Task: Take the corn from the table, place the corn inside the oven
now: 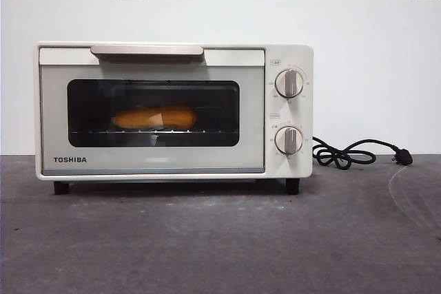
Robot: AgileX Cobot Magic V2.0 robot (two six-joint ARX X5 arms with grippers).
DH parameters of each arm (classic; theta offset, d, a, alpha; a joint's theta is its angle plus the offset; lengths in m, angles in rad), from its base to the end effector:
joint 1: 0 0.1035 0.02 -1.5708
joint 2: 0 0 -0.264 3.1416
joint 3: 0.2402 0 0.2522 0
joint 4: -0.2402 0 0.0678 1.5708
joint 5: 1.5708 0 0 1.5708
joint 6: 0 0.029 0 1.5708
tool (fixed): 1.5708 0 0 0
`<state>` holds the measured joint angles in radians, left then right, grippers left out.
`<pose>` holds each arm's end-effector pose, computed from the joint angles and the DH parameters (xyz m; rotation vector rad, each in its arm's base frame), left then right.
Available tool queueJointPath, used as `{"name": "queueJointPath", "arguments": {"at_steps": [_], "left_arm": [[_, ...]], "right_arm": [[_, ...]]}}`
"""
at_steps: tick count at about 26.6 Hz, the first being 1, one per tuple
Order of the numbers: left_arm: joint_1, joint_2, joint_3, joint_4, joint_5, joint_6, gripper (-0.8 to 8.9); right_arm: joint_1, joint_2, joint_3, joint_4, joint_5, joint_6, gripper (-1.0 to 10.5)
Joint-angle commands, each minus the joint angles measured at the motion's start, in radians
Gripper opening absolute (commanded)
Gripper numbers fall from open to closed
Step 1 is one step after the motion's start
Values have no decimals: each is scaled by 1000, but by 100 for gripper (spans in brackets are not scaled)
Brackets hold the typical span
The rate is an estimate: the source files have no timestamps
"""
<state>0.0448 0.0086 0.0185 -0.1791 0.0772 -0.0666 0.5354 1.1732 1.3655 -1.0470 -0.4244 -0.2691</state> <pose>0.0957 0.0021 0.1519 -0.0767 0.1699 -0.0267 0.1733 0.1167 0.3815 -0.2815 0.7596 1.0133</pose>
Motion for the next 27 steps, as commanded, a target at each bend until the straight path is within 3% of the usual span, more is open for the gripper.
{"name": "queueJointPath", "arguments": {"at_steps": [1,11,27], "left_arm": [[2,-2,-8,5,-2,26,-4],[2,26,-8,14,8,12,-4],[2,90,-8,14,8,12,-3]], "right_arm": [[0,2,0,7,6,6,-12],[0,2,0,7,27,6,-12],[0,2,0,7,166,6,-12]]}}
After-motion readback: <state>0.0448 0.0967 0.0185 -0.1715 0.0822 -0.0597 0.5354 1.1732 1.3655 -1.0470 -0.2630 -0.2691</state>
